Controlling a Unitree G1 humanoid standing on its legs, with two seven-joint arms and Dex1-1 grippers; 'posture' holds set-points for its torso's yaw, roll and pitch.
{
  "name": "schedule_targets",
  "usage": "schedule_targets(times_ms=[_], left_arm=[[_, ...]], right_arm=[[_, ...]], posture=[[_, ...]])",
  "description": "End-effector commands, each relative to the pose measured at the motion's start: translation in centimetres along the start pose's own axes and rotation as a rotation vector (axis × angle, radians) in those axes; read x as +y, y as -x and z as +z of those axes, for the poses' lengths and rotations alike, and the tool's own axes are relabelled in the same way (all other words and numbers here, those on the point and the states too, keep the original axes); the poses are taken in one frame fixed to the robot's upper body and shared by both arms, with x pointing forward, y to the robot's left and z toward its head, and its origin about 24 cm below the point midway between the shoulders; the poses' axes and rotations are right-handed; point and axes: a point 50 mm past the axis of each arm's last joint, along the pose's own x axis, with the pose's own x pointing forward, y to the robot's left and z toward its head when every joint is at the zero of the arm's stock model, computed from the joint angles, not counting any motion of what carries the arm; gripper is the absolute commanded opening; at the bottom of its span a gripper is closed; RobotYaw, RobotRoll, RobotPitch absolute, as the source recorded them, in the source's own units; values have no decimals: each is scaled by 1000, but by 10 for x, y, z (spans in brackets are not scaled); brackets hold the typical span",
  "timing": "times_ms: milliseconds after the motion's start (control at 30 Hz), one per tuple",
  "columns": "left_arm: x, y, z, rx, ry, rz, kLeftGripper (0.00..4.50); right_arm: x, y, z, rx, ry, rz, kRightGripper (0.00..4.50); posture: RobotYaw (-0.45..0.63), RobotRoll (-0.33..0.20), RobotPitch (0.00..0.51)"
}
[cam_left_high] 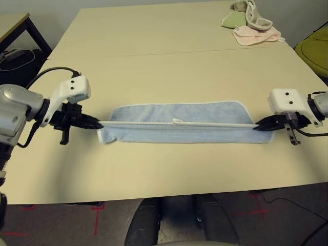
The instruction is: Fold the towel and set it aside.
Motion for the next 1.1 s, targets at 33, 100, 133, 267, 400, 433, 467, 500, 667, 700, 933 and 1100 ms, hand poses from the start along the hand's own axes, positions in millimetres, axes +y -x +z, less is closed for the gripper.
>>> schedule_targets(times_ms=[33,100,133,267,400,433,467,500,667,700,933,1100], left_arm=[[7,9,-16,73,64,91,47],[7,8,-17,71,72,99,47],[7,8,-17,71,78,102,47],[7,10,-21,75,95,113,47],[8,12,-24,85,100,135,47],[9,12,-25,85,101,145,47],[10,11,-25,83,104,154,47],[11,11,-26,81,105,166,47],[16,4,-28,69,89,233,47],[16,2,-28,64,89,232,47],[19,-7,-28,52,74,243,47],[23,-14,-27,51,64,264,47]], right_arm=[[-3,5,-22,116,-18,-70,0],[-8,3,-21,118,13,-110,0],[-11,2,-20,113,27,-129,0],[-20,-3,-17,102,68,-174,0],[-26,-6,-14,98,92,-198,0],[-27,-7,-13,99,96,-203,0],[-28,-7,-13,100,100,-205,0],[-29,-8,-13,100,102,-206,0],[-27,-11,-15,103,95,-189,0],[-26,-11,-16,103,91,-180,0],[-13,-16,-24,107,34,-111,0],[-15,-18,-25,125,22,-144,0]], posture=[[51,0,160],[52,0,160],[52,0,161],[59,0,162],[64,0,162],[66,0,162],[66,0,162],[67,0,162],[65,0,163],[65,0,164],[59,0,165],[55,0,165]])
